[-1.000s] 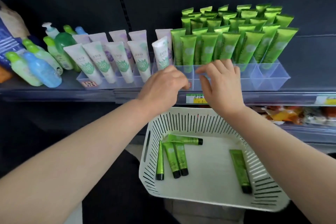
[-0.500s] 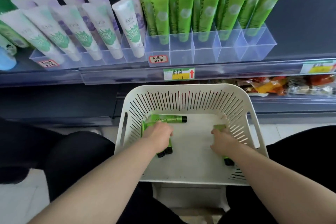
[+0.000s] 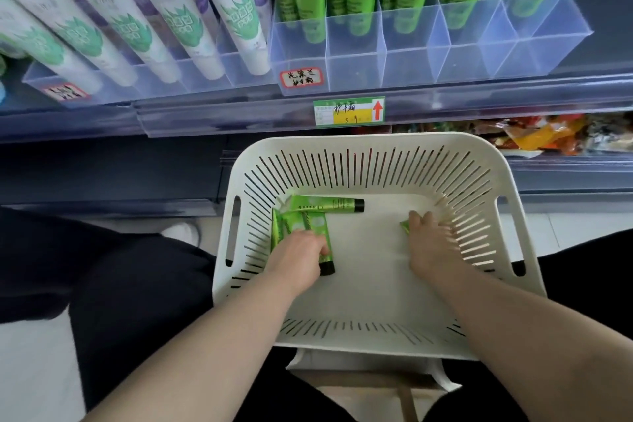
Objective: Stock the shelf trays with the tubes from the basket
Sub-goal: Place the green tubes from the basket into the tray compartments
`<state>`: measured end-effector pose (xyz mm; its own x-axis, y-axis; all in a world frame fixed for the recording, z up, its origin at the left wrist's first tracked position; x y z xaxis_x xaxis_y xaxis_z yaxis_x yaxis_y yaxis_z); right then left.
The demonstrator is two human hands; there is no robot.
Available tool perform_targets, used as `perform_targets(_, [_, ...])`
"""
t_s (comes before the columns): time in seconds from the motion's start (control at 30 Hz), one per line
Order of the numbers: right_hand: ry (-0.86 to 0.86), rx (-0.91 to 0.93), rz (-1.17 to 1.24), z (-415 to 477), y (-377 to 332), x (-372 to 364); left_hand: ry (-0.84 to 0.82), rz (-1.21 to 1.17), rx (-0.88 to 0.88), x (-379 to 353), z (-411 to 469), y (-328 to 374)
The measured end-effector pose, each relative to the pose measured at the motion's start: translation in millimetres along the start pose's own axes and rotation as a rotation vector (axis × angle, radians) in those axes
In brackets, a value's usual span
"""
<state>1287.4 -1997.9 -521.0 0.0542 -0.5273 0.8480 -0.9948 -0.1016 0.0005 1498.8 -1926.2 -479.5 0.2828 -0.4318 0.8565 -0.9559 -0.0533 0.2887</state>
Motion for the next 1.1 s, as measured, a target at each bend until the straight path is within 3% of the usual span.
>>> perform_targets(0.17, [0.048,-0.057,0.084,0,-4,0,-0.031,0.042,0.038,-4,2,-2])
perform_targets(0.3, [-0.008,0.098,0.26,-1,-17,1,-0.131,0.192,0.051,-11,15,3])
perform_targets(0.43, [0.045,0.192,0.368,-4,-33,13,-0.225,0.337,0.064,-22,17,10])
perform_targets(0.7, [0.041,0.207,0.476,-2,-35,23,-0.393,0.199,-0.075,-32,5,22])
perform_targets(0.77, [0.029,0.201,0.455,-4,-35,24,-0.359,0.081,-0.101,-32,8,21])
perform_targets(0.87, [0.028,0.196,0.441,-5,-33,23,-0.173,-0.064,0.002,-23,19,11])
perform_targets(1.03, [0.05,0.178,0.46,-4,-27,21,0.102,0.048,0.087,-8,36,7])
perform_targets(1.1, [0.052,0.191,0.472,-6,-27,22,0.089,0.05,0.135,-7,44,6])
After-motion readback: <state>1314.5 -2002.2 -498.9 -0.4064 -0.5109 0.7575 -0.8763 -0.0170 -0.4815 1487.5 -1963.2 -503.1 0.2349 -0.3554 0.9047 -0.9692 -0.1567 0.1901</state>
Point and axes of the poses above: each hand's wrist, its own z-axis towards the middle knuckle, its own x-axis out of the back of the hand, y = z × x, the point moved 4 cm from there along z, towards the middle knuckle
